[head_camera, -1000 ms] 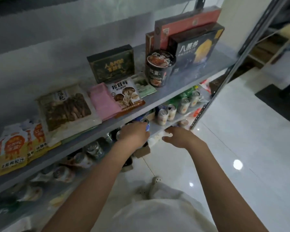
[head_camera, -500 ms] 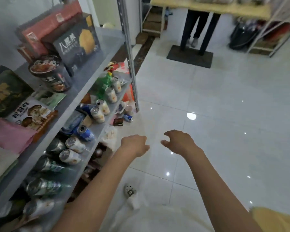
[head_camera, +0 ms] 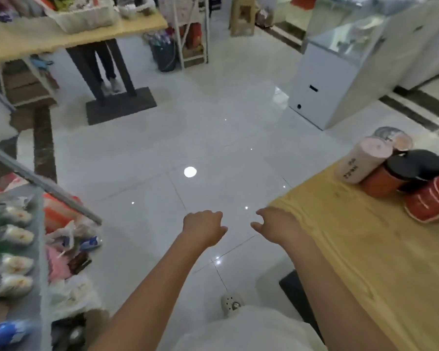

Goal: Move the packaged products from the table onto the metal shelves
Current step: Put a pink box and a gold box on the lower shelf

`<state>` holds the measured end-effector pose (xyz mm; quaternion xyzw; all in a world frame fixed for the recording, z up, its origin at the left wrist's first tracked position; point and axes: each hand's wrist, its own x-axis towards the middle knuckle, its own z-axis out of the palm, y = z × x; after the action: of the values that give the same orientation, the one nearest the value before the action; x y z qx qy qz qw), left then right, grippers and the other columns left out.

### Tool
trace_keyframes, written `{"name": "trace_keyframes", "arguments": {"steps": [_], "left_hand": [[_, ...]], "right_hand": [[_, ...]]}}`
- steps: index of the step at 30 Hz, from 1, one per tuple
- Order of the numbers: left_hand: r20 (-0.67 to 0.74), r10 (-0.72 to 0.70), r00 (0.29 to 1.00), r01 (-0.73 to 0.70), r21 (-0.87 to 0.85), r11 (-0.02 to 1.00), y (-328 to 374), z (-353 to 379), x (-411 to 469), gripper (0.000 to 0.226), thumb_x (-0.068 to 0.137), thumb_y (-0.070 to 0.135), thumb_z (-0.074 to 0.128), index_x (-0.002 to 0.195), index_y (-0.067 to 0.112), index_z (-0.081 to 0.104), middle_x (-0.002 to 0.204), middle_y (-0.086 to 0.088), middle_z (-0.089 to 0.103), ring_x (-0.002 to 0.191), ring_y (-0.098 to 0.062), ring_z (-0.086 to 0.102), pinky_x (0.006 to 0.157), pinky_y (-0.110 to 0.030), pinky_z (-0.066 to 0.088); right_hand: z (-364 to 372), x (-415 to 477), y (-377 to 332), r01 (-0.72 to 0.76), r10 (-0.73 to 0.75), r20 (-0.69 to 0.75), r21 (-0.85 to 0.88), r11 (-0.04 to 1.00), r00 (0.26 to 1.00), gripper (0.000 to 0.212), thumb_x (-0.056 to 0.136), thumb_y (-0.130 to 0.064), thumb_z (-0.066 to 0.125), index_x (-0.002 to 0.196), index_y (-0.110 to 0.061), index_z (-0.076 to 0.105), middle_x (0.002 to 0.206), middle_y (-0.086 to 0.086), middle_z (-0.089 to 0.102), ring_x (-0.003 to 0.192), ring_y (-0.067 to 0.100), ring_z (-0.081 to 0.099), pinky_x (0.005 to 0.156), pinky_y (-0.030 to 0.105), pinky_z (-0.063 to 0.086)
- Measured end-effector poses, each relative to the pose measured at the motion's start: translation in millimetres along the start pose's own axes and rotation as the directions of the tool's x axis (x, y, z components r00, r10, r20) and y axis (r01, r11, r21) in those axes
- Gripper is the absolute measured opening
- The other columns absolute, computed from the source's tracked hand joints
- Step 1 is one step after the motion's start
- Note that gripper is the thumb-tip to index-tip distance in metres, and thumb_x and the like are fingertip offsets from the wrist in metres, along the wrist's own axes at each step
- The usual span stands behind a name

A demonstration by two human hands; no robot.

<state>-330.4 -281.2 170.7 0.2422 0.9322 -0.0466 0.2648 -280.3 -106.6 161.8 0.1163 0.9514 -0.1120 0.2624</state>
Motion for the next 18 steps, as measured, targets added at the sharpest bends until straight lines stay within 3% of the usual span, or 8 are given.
{"name": "trace_keyframes", "arguments": {"steps": [5, 8, 13, 18], "left_hand": [[0.06, 0.214, 0.975, -0.221, 0.14, 0.965, 38, 20, -13, 0.048, 0.101, 0.046, 0.033, 0.139, 0.018, 0.042, 0.131, -0.005, 0.053, 0.116, -0.024, 0.054, 0.078, -0.032, 0.037], [0.105, 0.329, 0.938, -0.344, 0.181, 0.921, 75, 36, -23, 0.048, 0.101, 0.047, 0.033, 0.137, 0.018, 0.043, 0.131, -0.006, 0.053, 0.116, -0.024, 0.054, 0.079, -0.032, 0.037], [0.142, 0.533, 0.834, -0.551, 0.204, 0.809, 147, 57, -53, 0.043, 0.101, 0.045, 0.034, 0.13, 0.016, 0.047, 0.126, -0.007, 0.056, 0.112, -0.024, 0.056, 0.08, -0.031, 0.038], [0.125, 0.644, 0.755, -0.653, 0.238, 0.719, 207, 63, -78, 0.04, 0.099, 0.042, 0.039, 0.128, 0.017, 0.05, 0.126, -0.005, 0.057, 0.113, -0.023, 0.056, 0.089, -0.032, 0.041]], "right_hand": [[43, -76, 35, -0.208, 0.208, 0.016, 0.166, 0.964, 0.978, 0.057, 0.099, -0.047, 0.038, 0.147, -0.017, 0.032, 0.15, 0.003, 0.037, 0.133, 0.022, 0.038, 0.111, 0.036, 0.03], [69, -127, 60, -0.311, 0.31, 0.042, 0.218, 0.925, 0.95, 0.052, 0.099, -0.046, 0.039, 0.144, -0.02, 0.038, 0.144, 0.002, 0.043, 0.128, 0.022, 0.043, 0.106, 0.036, 0.035], [102, -202, 100, -0.493, 0.495, 0.077, 0.314, 0.812, 0.865, 0.044, 0.099, -0.047, 0.039, 0.133, -0.022, 0.049, 0.13, 0.002, 0.052, 0.116, 0.022, 0.049, 0.096, 0.033, 0.04], [126, -263, 133, -0.597, 0.628, 0.073, 0.411, 0.689, 0.775, 0.044, 0.098, -0.048, 0.037, 0.129, -0.019, 0.05, 0.128, 0.001, 0.053, 0.114, 0.021, 0.049, 0.094, 0.033, 0.041]]}}
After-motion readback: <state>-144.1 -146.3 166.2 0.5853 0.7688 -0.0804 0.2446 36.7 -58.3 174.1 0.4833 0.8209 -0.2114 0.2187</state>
